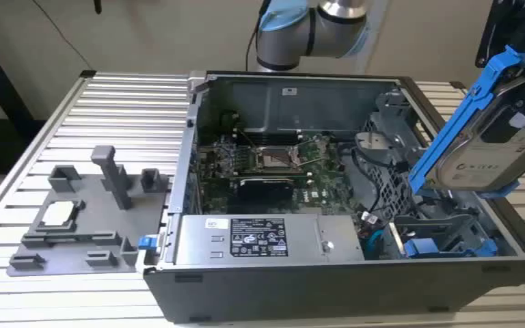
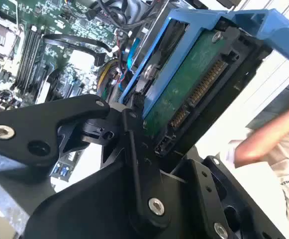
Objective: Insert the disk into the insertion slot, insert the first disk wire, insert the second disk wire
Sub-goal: 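Insert the disk into the insertion slot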
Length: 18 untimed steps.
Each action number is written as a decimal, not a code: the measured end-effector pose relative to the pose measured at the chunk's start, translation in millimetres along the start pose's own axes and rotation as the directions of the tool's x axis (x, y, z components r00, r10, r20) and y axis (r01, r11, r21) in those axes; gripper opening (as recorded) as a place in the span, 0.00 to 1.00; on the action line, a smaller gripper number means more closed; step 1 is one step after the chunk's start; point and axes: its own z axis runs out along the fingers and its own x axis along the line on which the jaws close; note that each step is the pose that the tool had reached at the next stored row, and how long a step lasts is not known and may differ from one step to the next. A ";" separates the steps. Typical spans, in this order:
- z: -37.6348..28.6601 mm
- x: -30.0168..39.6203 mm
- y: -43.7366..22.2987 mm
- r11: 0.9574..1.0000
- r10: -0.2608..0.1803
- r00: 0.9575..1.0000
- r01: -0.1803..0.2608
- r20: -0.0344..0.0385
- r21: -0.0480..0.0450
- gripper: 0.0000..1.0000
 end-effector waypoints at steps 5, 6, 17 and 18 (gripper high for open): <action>0.2 0.0 0.0 1.000 0.000 1.000 0.000 0.000 0.000 0.33; 0.5 0.0 0.0 1.000 0.000 1.000 0.000 0.000 0.000 0.33; 7.4 0.2 -2.6 1.000 -0.001 1.000 0.001 0.000 0.001 0.33; 8.3 0.3 -3.0 1.000 0.000 1.000 0.000 0.000 0.001 0.33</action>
